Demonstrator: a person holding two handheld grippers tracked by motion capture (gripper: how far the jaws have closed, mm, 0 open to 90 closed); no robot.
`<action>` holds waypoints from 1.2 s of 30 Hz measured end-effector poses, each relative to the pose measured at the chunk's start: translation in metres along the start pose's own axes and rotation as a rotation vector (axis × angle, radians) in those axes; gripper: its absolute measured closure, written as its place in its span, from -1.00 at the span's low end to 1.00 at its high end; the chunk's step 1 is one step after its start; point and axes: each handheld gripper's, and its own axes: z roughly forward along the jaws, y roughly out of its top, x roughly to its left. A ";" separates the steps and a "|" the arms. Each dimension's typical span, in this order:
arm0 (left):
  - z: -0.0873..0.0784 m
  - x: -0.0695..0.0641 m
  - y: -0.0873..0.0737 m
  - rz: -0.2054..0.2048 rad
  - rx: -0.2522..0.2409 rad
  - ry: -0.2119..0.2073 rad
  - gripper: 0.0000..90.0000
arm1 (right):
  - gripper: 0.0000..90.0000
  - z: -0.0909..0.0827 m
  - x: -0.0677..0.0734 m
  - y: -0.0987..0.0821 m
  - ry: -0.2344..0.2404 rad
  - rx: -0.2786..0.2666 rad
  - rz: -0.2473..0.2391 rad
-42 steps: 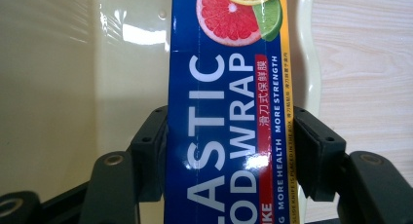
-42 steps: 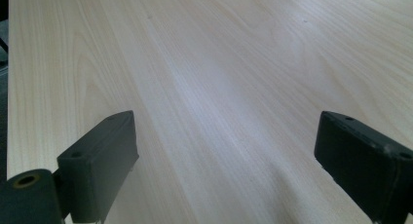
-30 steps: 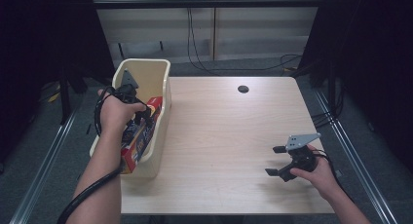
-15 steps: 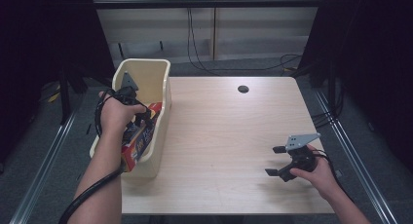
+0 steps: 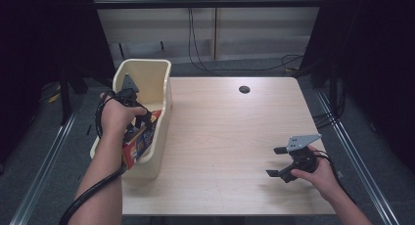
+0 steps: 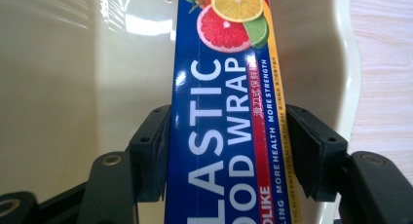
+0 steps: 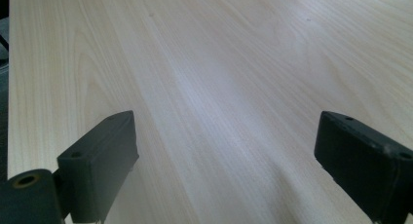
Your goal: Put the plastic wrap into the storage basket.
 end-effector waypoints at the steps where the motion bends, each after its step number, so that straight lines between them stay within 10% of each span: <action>1: -0.001 0.000 0.000 0.005 0.003 -0.001 -0.12 | -0.82 0.000 0.000 0.000 0.001 0.000 0.001; 15: -0.029 -0.006 0.001 0.009 -0.113 -0.091 -0.22 | -0.82 0.000 0.000 0.001 0.005 0.000 -0.001; 36: -0.040 -0.063 0.004 0.180 -0.205 -0.199 -0.65 | -0.82 -0.004 0.002 -0.001 -0.007 -0.009 -0.001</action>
